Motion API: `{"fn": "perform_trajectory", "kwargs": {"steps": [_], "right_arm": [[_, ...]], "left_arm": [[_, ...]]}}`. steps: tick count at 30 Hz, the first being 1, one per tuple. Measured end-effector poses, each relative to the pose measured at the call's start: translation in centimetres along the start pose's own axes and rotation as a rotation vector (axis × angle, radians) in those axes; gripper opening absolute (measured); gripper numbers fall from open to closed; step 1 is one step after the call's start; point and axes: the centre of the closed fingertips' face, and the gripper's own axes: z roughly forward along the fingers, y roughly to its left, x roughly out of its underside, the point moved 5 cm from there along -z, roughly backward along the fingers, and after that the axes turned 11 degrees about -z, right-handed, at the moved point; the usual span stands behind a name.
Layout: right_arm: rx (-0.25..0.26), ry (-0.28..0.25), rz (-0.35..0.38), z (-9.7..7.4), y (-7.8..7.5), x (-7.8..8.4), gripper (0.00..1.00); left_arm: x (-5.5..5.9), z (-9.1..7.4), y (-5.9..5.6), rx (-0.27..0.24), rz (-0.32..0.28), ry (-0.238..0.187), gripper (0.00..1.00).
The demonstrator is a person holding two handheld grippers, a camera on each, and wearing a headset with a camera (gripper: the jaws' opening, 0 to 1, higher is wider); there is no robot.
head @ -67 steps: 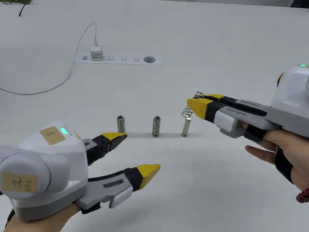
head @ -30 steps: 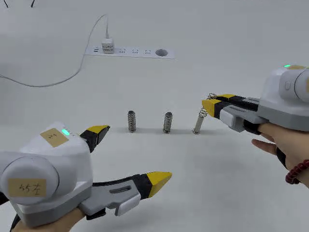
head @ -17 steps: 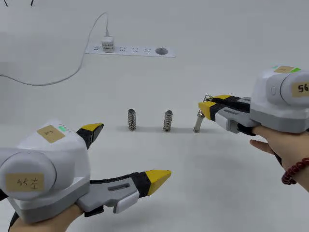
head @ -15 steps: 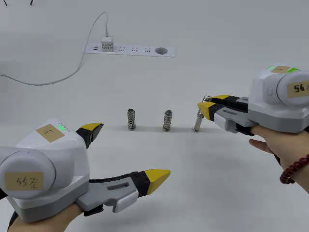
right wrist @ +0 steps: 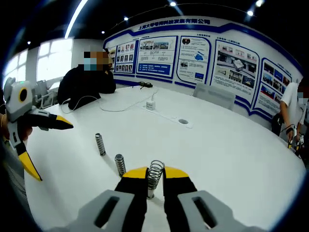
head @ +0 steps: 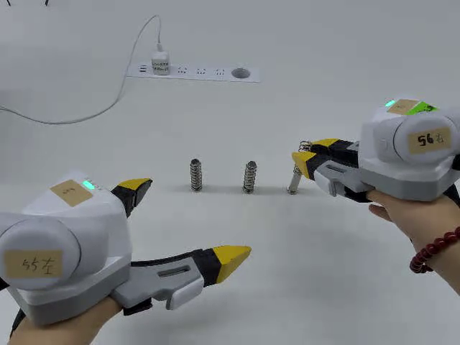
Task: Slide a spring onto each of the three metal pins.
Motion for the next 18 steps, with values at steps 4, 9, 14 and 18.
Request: {"fn": "perform_trajectory", "kwargs": {"steps": [4,9,14,18], "right_arm": [[0.011,0.014,-0.032,-0.1,0.2,0.0,0.12],[0.013,0.019,-0.003,-0.2,0.3,0.2,0.12],[0.008,0.033,-0.003,0.0,0.5,0.6,0.12],[0.000,0.045,0.001,0.2,0.7,1.1,0.12]], "left_arm": [[0.0,0.0,0.1,-0.001,0.007,0.001,0.93],[0.0,0.0,0.0,0.001,0.005,-0.001,0.93],[-0.1,0.0,0.0,0.000,0.004,-0.004,0.93],[-0.1,-0.1,0.0,-0.001,0.002,-0.003,0.93]]}}
